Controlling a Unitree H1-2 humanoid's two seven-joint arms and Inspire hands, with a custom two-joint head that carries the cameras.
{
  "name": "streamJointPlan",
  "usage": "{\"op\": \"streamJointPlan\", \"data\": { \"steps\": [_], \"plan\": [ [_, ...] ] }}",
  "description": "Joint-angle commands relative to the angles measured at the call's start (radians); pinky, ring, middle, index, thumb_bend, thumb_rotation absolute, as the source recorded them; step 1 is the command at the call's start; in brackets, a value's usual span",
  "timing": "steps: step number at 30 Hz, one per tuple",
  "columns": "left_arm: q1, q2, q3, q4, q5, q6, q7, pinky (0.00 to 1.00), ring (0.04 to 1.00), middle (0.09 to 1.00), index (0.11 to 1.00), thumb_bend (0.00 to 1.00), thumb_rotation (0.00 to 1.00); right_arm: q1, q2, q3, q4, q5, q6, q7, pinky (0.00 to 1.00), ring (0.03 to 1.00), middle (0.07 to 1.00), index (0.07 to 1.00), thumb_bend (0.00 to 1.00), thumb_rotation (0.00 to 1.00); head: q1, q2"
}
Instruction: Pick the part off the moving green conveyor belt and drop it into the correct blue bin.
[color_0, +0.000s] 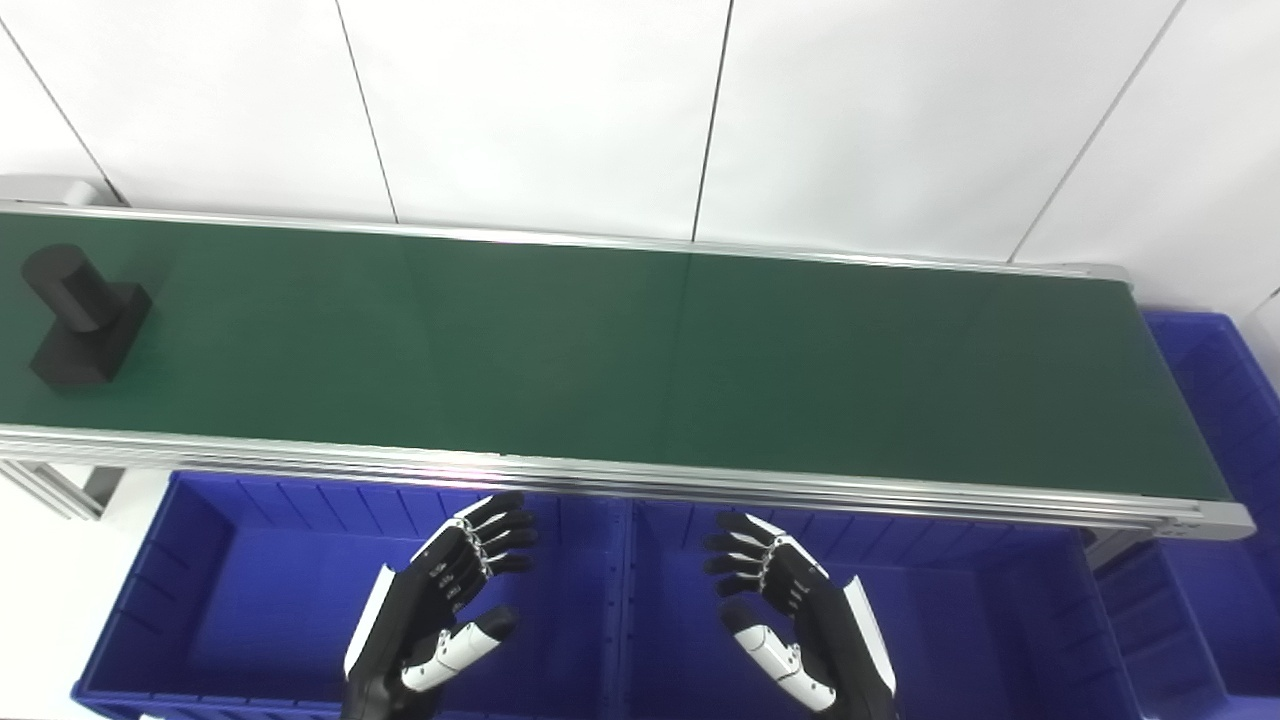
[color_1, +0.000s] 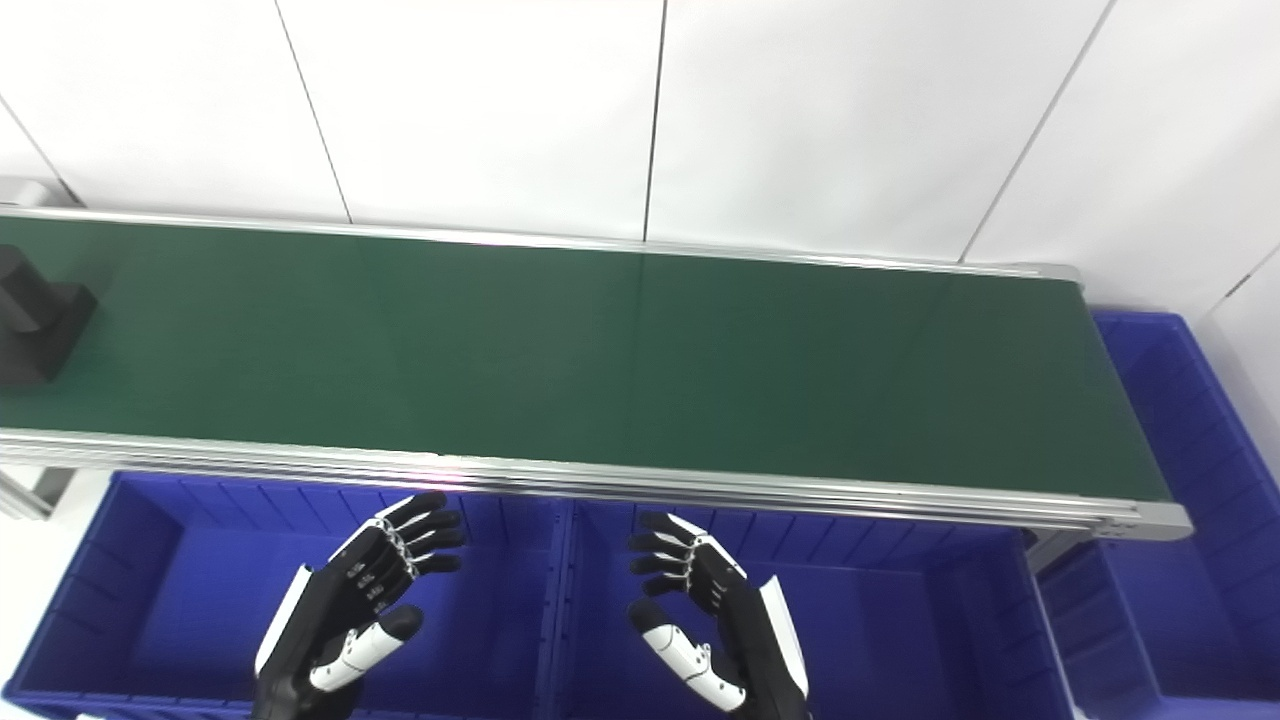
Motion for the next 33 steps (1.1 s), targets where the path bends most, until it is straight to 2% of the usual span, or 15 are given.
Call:
{"op": "streamJointPlan", "data": {
  "steps": [1,5,7,8,9,10,11,12,13,14,16,17,21,28,33],
  "plan": [
    [-0.008,0.008,-0.002,-0.015,-0.012,-0.029,-0.01,0.68,0.74,0.773,0.801,0.91,0.54,-0.007,0.009,-0.001,-0.014,-0.005,-0.06,-0.006,0.61,0.68,0.733,0.79,0.52,0.61,0.001,0.001],
    [-0.007,0.006,-0.006,-0.011,-0.004,-0.031,-0.009,0.68,0.736,0.773,0.798,0.9,0.53,-0.008,0.005,-0.001,-0.003,0.001,-0.071,-0.007,0.6,0.68,0.737,0.791,0.51,0.59,0.041,-0.022],
    [-0.008,0.003,-0.011,0.004,-0.004,-0.046,-0.013,0.68,0.735,0.77,0.797,0.89,0.52,-0.008,-0.002,-0.001,0.009,0.015,-0.084,-0.002,0.6,0.681,0.743,0.796,0.51,0.59,0.109,-0.053],
    [-0.009,0.0,-0.014,0.016,-0.004,-0.056,-0.015,0.68,0.735,0.768,0.797,0.88,0.51,-0.009,-0.008,-0.002,0.017,0.025,-0.088,0.001,0.6,0.681,0.746,0.798,0.51,0.59,0.166,-0.081],
    [-0.01,-0.003,-0.017,0.027,-0.005,-0.064,-0.017,0.68,0.734,0.766,0.796,0.88,0.51,-0.01,-0.014,-0.002,0.025,0.034,-0.091,0.005,0.6,0.682,0.748,0.799,0.5,0.59,0.187,-0.092],
    [-0.014,-0.008,-0.021,0.043,-0.009,-0.075,-0.019,0.68,0.732,0.758,0.792,0.89,0.5,-0.012,-0.021,-0.003,0.033,0.044,-0.092,0.007,0.6,0.684,0.753,0.806,0.5,0.59,0.235,-0.122],
    [-0.016,-0.01,-0.024,0.053,-0.011,-0.083,-0.021,0.68,0.726,0.752,0.785,0.89,0.48,-0.013,-0.025,-0.004,0.038,0.051,-0.092,0.008,0.6,0.686,0.756,0.81,0.49,0.59,0.235,-0.122],
    [-0.02,-0.013,-0.027,0.066,-0.018,-0.087,-0.025,0.67,0.724,0.751,0.783,0.89,0.48,-0.018,-0.029,-0.005,0.047,0.059,-0.092,0.01,0.6,0.686,0.756,0.811,0.49,0.59,0.275,-0.153],
    [-0.023,-0.015,-0.029,0.075,-0.023,-0.09,-0.028,0.67,0.718,0.747,0.776,0.88,0.42,-0.021,-0.032,-0.005,0.054,0.064,-0.092,0.011,0.6,0.689,0.757,0.815,0.47,0.6,0.281,-0.158],
    [-0.027,-0.017,-0.03,0.085,-0.021,-0.093,-0.027,0.66,0.715,0.746,0.773,0.88,0.41,-0.025,-0.034,-0.006,0.063,0.069,-0.092,0.011,0.6,0.69,0.757,0.816,0.46,0.6,0.303,-0.184],
    [-0.035,-0.022,-0.031,0.106,-0.013,-0.104,-0.021,0.65,0.702,0.73,0.757,0.88,0.35,-0.031,-0.037,-0.009,0.078,0.074,-0.092,0.01,0.6,0.694,0.754,0.818,0.43,0.61,0.316,-0.205],
    [-0.041,-0.024,-0.031,0.118,-0.008,-0.111,-0.018,0.65,0.702,0.73,0.757,0.88,0.35,-0.036,-0.037,-0.01,0.087,0.073,-0.092,0.008,0.6,0.694,0.754,0.818,0.43,0.61,0.323,-0.222],
    [-0.057,-0.027,-0.029,0.149,0.001,-0.123,-0.013,0.63,0.686,0.721,0.756,0.88,0.31,-0.05,-0.034,-0.015,0.116,0.072,-0.093,0.001,0.59,0.689,0.747,0.817,0.41,0.63,0.327,-0.248],
    [-0.083,-0.033,-0.027,0.191,0.003,-0.143,-0.014,0.62,0.674,0.714,0.739,0.86,0.25,-0.069,-0.032,-0.021,0.148,0.075,-0.093,-0.004,0.59,0.69,0.749,0.821,0.34,0.57,0.329,-0.283],
    [-0.097,-0.036,-0.026,0.215,0.004,-0.155,-0.014,0.61,0.669,0.709,0.733,0.88,0.25,-0.079,-0.036,-0.023,0.16,0.071,-0.093,-0.007,0.59,0.687,0.747,0.818,0.32,0.56,0.333,-0.289]
  ]
}}
